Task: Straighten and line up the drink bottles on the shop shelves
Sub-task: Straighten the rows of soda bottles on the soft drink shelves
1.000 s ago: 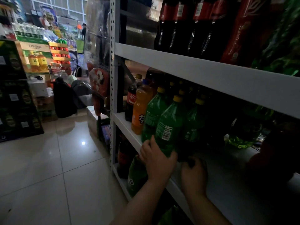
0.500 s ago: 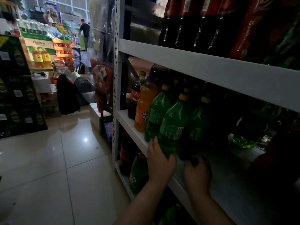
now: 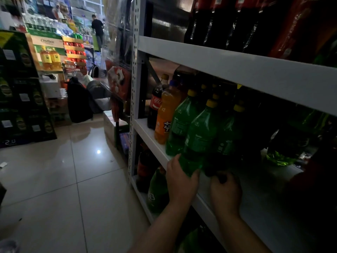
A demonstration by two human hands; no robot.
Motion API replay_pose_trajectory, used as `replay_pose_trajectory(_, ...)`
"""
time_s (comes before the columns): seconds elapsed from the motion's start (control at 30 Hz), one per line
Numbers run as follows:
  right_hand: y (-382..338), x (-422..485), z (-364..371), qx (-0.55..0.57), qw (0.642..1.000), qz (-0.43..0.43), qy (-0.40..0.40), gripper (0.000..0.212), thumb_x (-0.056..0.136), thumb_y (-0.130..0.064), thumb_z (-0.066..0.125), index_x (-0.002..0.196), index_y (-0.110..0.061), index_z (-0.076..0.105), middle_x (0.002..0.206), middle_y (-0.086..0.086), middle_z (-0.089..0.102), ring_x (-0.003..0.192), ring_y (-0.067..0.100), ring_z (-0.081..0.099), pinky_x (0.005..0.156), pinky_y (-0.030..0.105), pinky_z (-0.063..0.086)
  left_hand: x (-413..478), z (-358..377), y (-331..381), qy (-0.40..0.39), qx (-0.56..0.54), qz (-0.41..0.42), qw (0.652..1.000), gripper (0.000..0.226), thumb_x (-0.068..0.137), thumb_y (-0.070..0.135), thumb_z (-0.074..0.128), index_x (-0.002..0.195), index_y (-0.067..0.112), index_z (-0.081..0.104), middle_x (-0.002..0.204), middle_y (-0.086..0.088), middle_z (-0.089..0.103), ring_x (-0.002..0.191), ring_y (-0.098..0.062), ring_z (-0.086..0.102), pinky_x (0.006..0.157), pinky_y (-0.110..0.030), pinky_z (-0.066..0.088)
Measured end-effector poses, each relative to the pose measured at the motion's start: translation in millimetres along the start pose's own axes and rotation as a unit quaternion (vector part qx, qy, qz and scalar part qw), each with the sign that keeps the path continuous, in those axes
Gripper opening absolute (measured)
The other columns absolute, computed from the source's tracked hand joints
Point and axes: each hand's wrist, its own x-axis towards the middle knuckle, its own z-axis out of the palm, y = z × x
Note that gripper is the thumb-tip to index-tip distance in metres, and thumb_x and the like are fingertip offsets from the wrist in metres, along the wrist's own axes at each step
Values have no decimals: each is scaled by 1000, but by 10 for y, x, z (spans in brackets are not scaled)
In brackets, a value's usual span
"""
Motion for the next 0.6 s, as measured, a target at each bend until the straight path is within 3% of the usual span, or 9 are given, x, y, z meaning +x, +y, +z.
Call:
replay_pose_trajectory(0.13,5,-13,1,12,1000,-12,8,13,76,-8,62,88,-10,67,100,16,62,92,30,58,75,27,37,-43,26,41,6,47,2,999,87,62,60,66,137,30,32,108,16,22,102,-3,28,99,-32,23)
replay_pose_trajectory(0.27,14,-3,16,9,1000,-11,20,14,76,-9,64,89,-11,68,100,15,63,93,30,58,78,28,40,47,27,3,2,31,23,999,69,69,48,61,130,24,41,126,5,36,123,-16,35,107,-39,25)
replay_pose_trajectory(0.4,19,6,18,5,1000,-7,11,14,76,-10,63,90,-11,68,100,14,63,94,29,58,80,30,42,117,-10,-16,-11,-6,-5,1000,73,62,52,77,121,23,45,113,6,51,111,-17,50,96,-39,45)
replay_pose_trajectory(0.6,6,-4,9,4,1000,-16,1,16,77,-9,61,91,-7,68,100,16,63,95,31,57,83,36,44,154,132,10,20,118,-11,993,95,57,63,75,134,25,35,123,2,34,118,-20,38,104,-41,27)
